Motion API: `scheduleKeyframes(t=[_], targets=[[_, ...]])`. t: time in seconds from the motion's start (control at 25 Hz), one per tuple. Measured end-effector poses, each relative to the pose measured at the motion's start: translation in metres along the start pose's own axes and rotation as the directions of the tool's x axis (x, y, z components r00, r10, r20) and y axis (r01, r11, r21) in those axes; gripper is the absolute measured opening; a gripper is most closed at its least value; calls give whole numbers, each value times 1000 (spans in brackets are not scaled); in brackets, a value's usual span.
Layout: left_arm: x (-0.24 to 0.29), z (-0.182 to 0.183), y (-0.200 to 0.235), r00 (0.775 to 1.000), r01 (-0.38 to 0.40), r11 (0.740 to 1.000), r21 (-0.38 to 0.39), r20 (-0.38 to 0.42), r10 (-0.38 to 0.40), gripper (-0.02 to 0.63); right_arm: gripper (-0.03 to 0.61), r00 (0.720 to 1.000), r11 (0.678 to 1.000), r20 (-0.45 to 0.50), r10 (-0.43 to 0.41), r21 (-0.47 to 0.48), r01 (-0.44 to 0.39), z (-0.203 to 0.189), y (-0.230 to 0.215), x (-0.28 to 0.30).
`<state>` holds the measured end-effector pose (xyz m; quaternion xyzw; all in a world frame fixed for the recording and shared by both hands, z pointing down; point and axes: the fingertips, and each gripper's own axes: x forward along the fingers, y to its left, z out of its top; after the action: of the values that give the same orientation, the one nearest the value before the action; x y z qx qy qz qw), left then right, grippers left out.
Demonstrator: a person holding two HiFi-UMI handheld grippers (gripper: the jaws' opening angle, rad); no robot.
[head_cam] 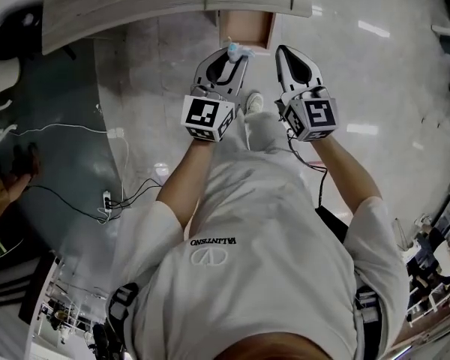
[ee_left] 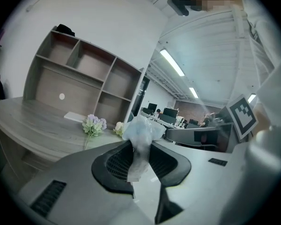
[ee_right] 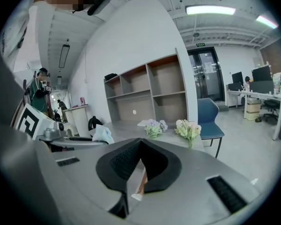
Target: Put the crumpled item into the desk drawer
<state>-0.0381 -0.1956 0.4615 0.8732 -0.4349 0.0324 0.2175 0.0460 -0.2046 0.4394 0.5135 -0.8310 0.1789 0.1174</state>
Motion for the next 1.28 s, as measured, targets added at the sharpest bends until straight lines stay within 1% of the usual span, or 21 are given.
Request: scheduleKeyframes(t=[0.16,0.24,0.36,0.48,0.6,0.76,0.92,1.16,1.28], targets=[[23,-26,15,999,-27,999,-39,-30,26,97,-2,999,1000,-39,3,10,-3,-25,-13,23],[37,-39,21,998,-43,998,-43,-48,41,97,-2,999,1000,-54,2,25,-1,-40,-23,34],[64,-69,38,995,-68,997,-47,-81,64,97,-2,996,999,-88,6,45,-2,-74,-38,60],[90,-107,57,989,-96,993,-66,-117,88,97,-2,993,998,-113,15,63,-8,-113,-54,89],[106,-140,70,979,-135,988,-70,-161,122,97,-2,990,996,-137,21,88,-9,-147,-64,107],[123,-172,87,961,-188,980,-62,-216,171,97,-2,984,993,-176,31,114,-10,-183,-76,124],[136,-213,99,942,-212,976,-50,-277,191,97,-2,979,990,-202,41,141,-13,-217,-84,138],[155,-256,112,921,-268,959,-90,-317,228,97,-2,975,985,-215,46,169,-9,-252,-98,156],[163,-277,125,906,-297,951,-90,-341,250,97,-2,974,982,-222,40,189,3,-273,-105,165]])
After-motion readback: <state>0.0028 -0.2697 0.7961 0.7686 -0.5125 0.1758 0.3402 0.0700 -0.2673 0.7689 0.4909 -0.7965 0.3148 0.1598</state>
